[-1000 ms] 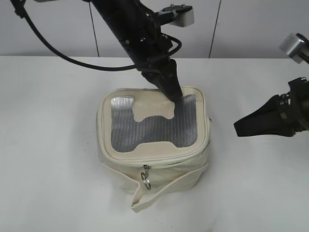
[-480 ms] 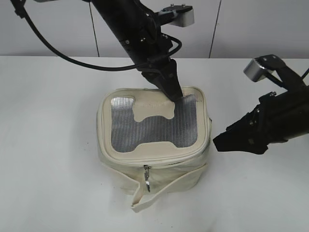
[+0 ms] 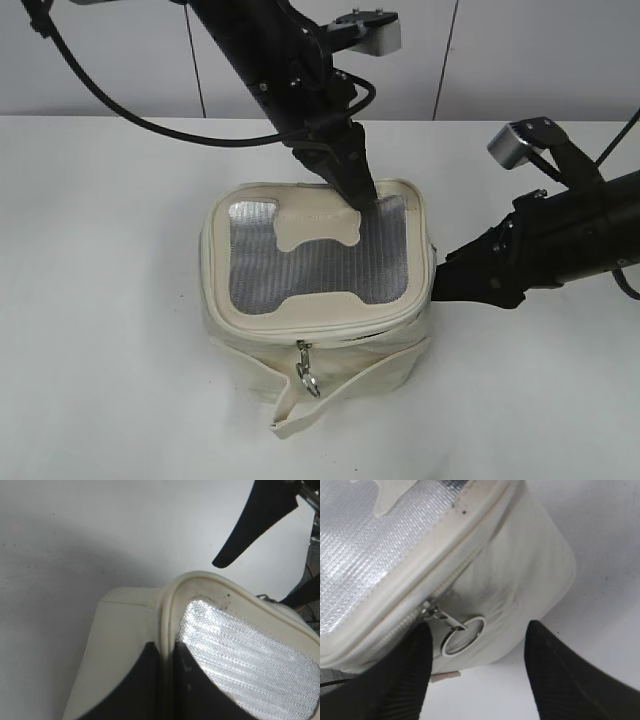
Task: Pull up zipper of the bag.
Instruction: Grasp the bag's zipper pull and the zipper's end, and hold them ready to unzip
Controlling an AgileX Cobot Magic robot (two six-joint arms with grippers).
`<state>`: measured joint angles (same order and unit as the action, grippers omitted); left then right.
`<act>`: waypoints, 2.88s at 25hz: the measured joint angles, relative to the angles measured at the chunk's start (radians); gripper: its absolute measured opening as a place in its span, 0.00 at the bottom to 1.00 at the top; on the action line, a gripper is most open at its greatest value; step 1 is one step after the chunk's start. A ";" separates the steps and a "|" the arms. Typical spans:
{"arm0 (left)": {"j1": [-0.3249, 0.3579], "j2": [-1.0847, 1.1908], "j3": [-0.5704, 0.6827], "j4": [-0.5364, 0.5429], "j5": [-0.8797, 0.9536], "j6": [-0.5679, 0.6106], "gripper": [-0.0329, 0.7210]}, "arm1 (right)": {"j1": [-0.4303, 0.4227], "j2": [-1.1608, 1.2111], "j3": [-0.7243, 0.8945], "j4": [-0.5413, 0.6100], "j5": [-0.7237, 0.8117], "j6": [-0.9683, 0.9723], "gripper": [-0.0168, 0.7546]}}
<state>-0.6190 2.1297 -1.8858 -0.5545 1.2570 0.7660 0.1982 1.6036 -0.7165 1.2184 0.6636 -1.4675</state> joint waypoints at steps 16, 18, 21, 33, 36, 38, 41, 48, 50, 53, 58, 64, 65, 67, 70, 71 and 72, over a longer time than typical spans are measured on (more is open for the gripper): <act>0.006 0.000 0.000 0.017 -0.010 -0.010 0.09 | 0.000 0.107 -0.047 0.171 0.018 -0.210 0.09; 0.006 -0.001 0.000 0.017 -0.010 -0.010 0.09 | 0.000 0.107 -0.051 0.165 0.022 -0.210 0.03; 0.006 -0.001 0.000 0.016 -0.009 -0.010 0.09 | 0.000 0.107 -0.055 0.120 0.024 -0.150 0.03; 0.004 -0.001 0.000 0.012 -0.007 -0.010 0.09 | 0.002 -0.039 -0.057 -0.229 0.080 0.260 0.03; 0.004 -0.001 0.000 0.012 -0.007 -0.010 0.09 | 0.002 -0.045 -0.057 -0.246 0.138 0.270 0.03; 0.003 -0.001 0.000 0.005 -0.004 -0.010 0.09 | 0.002 -0.045 -0.057 -0.252 0.167 0.276 0.03; 0.001 -0.001 0.000 0.001 0.000 -0.009 0.09 | 0.002 -0.047 -0.058 -0.253 0.208 0.280 0.03; -0.002 -0.007 0.000 -0.006 0.014 -0.009 0.09 | 0.002 -0.100 -0.058 -0.266 0.264 0.288 0.03; -0.002 -0.008 0.000 -0.006 0.019 -0.020 0.09 | 0.002 -0.119 -0.058 -0.285 0.275 0.307 0.03; -0.004 -0.008 0.000 -0.010 0.022 -0.031 0.09 | 0.003 -0.130 -0.058 -0.329 0.280 0.355 0.03; -0.002 -0.008 0.000 -0.003 0.014 -0.058 0.09 | 0.050 -0.137 -0.060 -0.403 0.298 0.412 0.03; -0.002 -0.008 0.000 -0.003 0.014 -0.077 0.09 | 0.147 -0.137 -0.061 -0.418 0.294 0.443 0.03; -0.002 -0.008 0.000 -0.003 0.014 -0.081 0.09 | 0.165 -0.137 -0.061 -0.419 0.294 0.448 0.03; -0.002 -0.008 0.000 -0.002 0.012 -0.088 0.09 | 0.206 -0.137 -0.061 -0.421 0.294 0.457 0.03; -0.002 -0.008 0.000 -0.001 0.012 -0.094 0.09 | 0.267 -0.137 -0.061 -0.411 0.286 0.463 0.03; -0.002 -0.008 0.000 -0.001 0.012 -0.095 0.09 | 0.285 -0.137 -0.061 -0.405 0.277 0.464 0.03; -0.002 -0.008 0.000 -0.001 0.012 -0.096 0.09 | 0.306 -0.137 -0.061 -0.401 0.267 0.464 0.03</act>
<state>-0.6213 2.1221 -1.8858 -0.5553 1.2686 0.6701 0.5045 1.4664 -0.7772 0.8178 0.9303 -1.0039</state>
